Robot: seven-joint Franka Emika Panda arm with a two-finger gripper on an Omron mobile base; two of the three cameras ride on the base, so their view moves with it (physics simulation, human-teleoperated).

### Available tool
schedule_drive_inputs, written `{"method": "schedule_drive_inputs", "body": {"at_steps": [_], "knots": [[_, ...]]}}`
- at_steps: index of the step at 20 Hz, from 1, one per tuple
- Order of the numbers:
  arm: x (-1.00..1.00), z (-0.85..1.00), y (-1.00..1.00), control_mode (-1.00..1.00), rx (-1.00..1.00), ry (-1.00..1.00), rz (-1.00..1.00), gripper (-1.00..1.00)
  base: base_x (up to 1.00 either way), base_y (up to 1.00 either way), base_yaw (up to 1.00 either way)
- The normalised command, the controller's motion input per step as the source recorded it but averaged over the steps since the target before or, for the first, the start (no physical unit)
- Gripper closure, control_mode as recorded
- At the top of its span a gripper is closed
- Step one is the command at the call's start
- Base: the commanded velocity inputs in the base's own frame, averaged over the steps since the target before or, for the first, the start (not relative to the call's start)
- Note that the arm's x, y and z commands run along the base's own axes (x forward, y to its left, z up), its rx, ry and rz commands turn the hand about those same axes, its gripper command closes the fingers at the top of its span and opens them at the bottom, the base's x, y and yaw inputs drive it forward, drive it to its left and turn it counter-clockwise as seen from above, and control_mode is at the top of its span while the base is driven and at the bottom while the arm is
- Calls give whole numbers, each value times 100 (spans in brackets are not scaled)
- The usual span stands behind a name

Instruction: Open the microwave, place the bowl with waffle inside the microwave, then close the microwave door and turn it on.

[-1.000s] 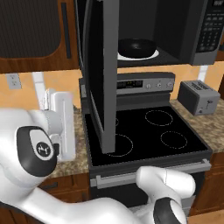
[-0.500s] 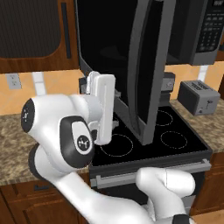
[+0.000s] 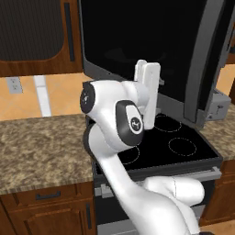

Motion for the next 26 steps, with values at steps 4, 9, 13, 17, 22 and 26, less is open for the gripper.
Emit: {"method": "schedule_drive_inputs", "body": {"at_steps": [4, 9, 13, 17, 22, 26], "knots": [[98, 5, -100, -100, 0, 0, -4, -100, 0, 0, 0], [100, 2, -99, -100, 1, 1, 0, -100, 0, 0, 0], [100, 0, -83, -100, 3, 9, 0, -100, 0, 0, 0], [100, 0, -73, -100, 8, 10, 0, -100, 0, 0, 0], [90, 0, -32, -100, 8, 6, 3, -100, 0, 0, 0], [56, 0, -9, -100, 5, 0, 6, -100, 0, 0, 0]]}}
